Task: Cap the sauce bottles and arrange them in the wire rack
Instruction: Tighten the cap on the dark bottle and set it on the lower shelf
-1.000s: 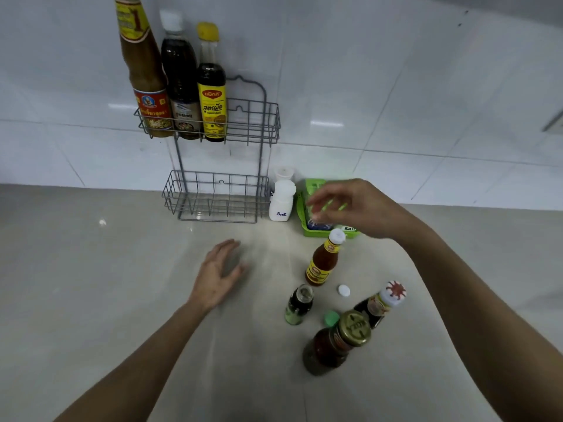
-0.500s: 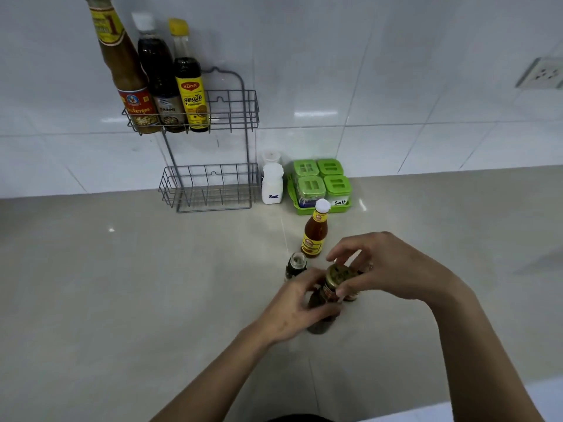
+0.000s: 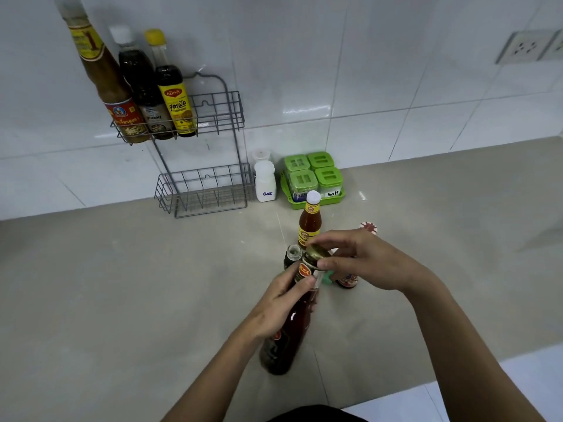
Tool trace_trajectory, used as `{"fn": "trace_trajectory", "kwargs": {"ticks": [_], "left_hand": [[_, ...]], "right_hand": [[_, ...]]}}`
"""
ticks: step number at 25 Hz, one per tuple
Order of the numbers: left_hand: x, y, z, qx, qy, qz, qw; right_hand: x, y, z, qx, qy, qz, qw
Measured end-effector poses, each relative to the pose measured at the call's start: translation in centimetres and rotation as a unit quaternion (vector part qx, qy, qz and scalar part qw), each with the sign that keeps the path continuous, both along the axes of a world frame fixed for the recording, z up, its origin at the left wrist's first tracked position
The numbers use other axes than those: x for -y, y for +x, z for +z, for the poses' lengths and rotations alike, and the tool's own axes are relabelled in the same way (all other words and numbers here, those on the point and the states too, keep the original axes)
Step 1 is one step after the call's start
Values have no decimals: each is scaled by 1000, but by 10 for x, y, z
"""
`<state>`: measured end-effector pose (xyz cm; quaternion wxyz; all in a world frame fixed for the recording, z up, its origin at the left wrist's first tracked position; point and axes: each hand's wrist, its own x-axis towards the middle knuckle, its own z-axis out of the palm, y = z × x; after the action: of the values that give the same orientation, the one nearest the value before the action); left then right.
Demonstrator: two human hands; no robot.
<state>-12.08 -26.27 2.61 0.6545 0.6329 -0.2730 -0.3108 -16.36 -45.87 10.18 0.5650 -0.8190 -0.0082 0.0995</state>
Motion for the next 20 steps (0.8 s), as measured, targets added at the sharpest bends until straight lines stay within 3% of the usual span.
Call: {"fn": "trace_trajectory", "kwargs": {"ticks": [6,13,20], "left_hand": [[-44,23,35,-47,75,-69,994],[-73,35,56,-37,109,-67,991],[-87,40,64,-52,140,-67,986]], "right_hand": [[-16,11,0,-1,94,90,992],[-36,30,-6,27,143,130,981],[-48,40,-12,77,123,133,980]]}}
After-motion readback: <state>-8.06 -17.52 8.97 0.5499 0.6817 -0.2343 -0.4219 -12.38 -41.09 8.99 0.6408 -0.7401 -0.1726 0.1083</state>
